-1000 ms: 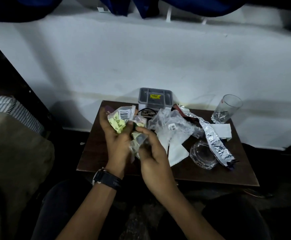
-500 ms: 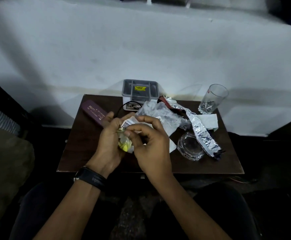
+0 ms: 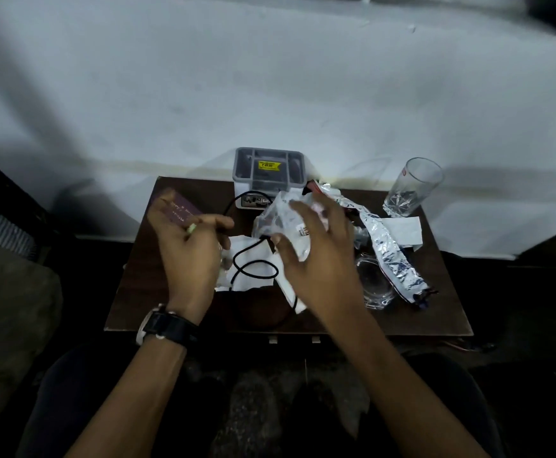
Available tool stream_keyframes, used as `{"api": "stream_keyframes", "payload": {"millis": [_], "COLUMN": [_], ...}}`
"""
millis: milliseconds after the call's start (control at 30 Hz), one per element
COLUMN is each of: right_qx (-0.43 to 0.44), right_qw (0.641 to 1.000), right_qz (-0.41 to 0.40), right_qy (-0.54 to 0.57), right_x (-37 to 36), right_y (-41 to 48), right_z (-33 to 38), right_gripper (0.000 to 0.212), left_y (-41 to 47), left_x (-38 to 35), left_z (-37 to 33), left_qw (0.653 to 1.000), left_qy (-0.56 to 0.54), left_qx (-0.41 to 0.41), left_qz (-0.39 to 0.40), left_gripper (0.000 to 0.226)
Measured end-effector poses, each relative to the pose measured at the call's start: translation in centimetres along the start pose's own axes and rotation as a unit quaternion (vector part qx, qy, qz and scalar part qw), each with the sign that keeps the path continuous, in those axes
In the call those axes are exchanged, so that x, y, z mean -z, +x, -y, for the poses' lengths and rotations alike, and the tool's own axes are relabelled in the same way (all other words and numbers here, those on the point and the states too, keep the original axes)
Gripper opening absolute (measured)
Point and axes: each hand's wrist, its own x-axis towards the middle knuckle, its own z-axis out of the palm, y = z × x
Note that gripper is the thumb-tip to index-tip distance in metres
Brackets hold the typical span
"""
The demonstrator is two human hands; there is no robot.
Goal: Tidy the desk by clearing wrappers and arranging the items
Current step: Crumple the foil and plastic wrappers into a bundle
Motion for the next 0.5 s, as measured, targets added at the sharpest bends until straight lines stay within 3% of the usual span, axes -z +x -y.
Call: {"api": "stream_keyframes", "payload": {"millis": [233,300,500], "right_qx": [-0.049,-0.047,-0.028], "right_qw": [0.961,0.951,0.956], "right_qz": [0.125,0.148,0.152], "right_qy": [-0.242,-0.268,-0.249], "right_x": [-1.5,-2.2,-1.9], "right_y": [4.4,4.9,5.3], "right_z": [-2.5,-2.6,-2.1], "right_gripper": [0.089,0.085,0.063], "left_y": [0.1,0.1,0.4], "left_x": [-0.5,-0.5,-0.6], "left_z": [0.4,0.4,0.8], "left_qw": [0.999,0.999,0.999], "left_qy": [0.047,0.049,0.012], "left_qx": [-0.003,0.005,0.038], "left_qz": [0.009,0.008,0.023], "left_gripper": [0.041,0.034,0.047]}}
